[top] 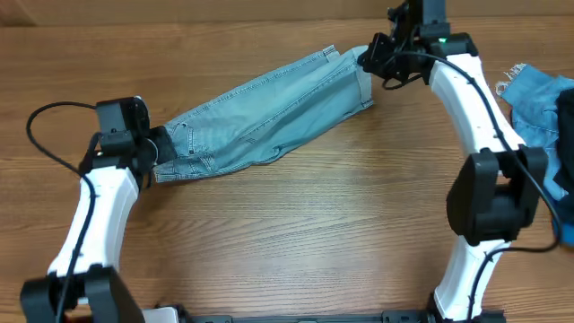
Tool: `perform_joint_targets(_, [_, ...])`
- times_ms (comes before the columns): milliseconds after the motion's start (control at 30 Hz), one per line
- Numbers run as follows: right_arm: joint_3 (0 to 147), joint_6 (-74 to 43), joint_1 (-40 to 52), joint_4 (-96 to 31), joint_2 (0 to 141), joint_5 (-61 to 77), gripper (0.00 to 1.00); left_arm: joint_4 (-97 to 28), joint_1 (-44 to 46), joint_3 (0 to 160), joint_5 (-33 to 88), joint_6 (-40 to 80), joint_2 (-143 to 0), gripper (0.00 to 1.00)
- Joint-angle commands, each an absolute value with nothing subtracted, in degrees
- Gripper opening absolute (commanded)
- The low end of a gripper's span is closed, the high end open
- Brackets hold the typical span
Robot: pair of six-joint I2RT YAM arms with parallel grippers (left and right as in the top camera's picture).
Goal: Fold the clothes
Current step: 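Lift the leg with the right gripper and fold it up over the shorts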
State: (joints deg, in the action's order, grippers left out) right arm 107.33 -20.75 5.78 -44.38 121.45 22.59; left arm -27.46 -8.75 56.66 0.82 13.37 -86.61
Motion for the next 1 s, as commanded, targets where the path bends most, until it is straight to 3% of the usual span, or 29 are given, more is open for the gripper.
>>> perform_joint_targets(0, [109.03, -21.45, 7.07, -43.38, 126.15, 21.89, 0.04, -25.67, -9.41, 58.26, -1.54, 14.85, -90.96, 0.06])
perform_joint_targets(267, [109.03, -21.04, 7.11, -36.01, 127.00, 19.99, 0.04, -21.74, -9.43, 58.26, -2.13, 15.42, -92.25, 0.10])
perform_joint_targets(367, [109.03, -21.06, 7.14, -31.94, 127.39, 19.99, 0.08, -19.86, -9.43, 58.26, -2.13, 16.84, -92.25, 0.20])
perform_joint_targets(400, [109.03, -21.10, 7.14, -31.27, 127.50, 20.01, 0.18, -19.40, -9.41, 58.26, -2.09, 17.02, -92.25, 0.27])
perform_joint_targets(500, [109.03, -21.19, 7.14, -30.48, 127.94, 19.97, 0.70, -18.48, -9.41, 58.26, -2.09, 16.99, -92.25, 0.63])
perform_joint_targets(567, [109.03, -19.59, 7.11, -30.96, 127.96, 19.16, 0.86, -18.06, -9.47, 58.26, -2.35, 16.95, -92.25, 0.83])
perform_joint_targets(667, [109.03, -19.22, 6.46, -32.99, 127.96, 15.14, 0.93, -18.17, -9.87, 58.26, -2.83, 16.84, -92.25, 0.86])
perform_joint_targets(833, [109.03, -17.10, 4.21, -39.92, 127.96, 15.03, 0.94, -20.45, -11.27, 58.26, -0.89, 16.71, -92.18, 0.87])
perform_joint_targets(900, [109.03, -17.10, 3.77, -42.39, 127.96, 15.05, 0.93, -21.43, -11.33, 58.26, 0.93, 16.38, -92.20, 0.84])
perform_joint_targets(967, [109.03, -16.38, 3.77, -44.45, 127.96, 15.29, 0.90, -22.09, -11.33, 58.28, 5.04, 14.52, -92.05, 0.74])
